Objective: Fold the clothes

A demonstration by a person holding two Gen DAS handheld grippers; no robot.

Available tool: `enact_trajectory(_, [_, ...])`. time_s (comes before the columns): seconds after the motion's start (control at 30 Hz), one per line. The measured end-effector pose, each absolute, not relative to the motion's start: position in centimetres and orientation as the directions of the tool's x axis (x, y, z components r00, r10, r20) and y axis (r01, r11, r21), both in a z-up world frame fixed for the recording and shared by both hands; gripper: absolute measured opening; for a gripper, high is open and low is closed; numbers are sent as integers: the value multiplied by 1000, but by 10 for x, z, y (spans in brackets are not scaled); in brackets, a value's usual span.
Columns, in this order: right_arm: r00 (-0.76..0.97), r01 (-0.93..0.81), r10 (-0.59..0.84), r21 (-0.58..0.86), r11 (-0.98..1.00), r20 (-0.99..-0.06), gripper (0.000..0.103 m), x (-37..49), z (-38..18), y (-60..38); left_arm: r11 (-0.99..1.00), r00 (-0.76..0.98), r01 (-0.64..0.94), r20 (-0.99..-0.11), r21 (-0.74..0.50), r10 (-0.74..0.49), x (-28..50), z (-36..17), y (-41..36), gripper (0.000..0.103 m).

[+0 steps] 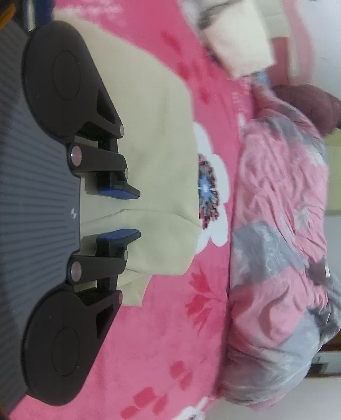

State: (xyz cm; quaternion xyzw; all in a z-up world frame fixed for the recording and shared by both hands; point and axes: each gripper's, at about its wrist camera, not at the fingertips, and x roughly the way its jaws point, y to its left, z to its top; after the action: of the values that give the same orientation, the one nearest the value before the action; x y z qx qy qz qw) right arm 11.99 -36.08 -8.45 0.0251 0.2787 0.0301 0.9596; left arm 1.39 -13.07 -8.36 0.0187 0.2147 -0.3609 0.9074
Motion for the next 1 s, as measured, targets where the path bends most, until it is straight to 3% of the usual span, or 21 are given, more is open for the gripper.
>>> enact_trajectory(0.1, [888,-19,62,97,995,-455,27,96,-66,-366,727,620,672,-430,-141,-657,19,-75,-127,27])
enact_trajectory(0.13, [908,-7,51,107,994,-415,29,82,-60,-369,724,614,673,-428,-154,-663,19,-69,-124,34])
enact_trajectory(0.33, [948,51,83,403,914,-306,33,-2,-81,-421,691,590,691,-389,-210,-708,26,-28,-115,40])
enact_trajectory(0.5, [974,71,82,626,776,-211,38,-72,-100,-464,684,611,727,-397,-63,-685,60,-9,-166,41])
enact_trajectory(0.77, [971,33,130,651,758,-201,42,-89,-114,-461,693,662,705,-495,154,-563,125,-41,-266,41])
enact_trajectory(0.87, [967,-7,178,679,734,-184,43,-84,-118,-458,708,637,693,-576,135,-513,141,-60,-277,41])
enact_trajectory(1.0, [950,-48,250,707,706,-185,45,-73,-123,-453,712,621,697,-571,88,-537,145,-61,-266,41])
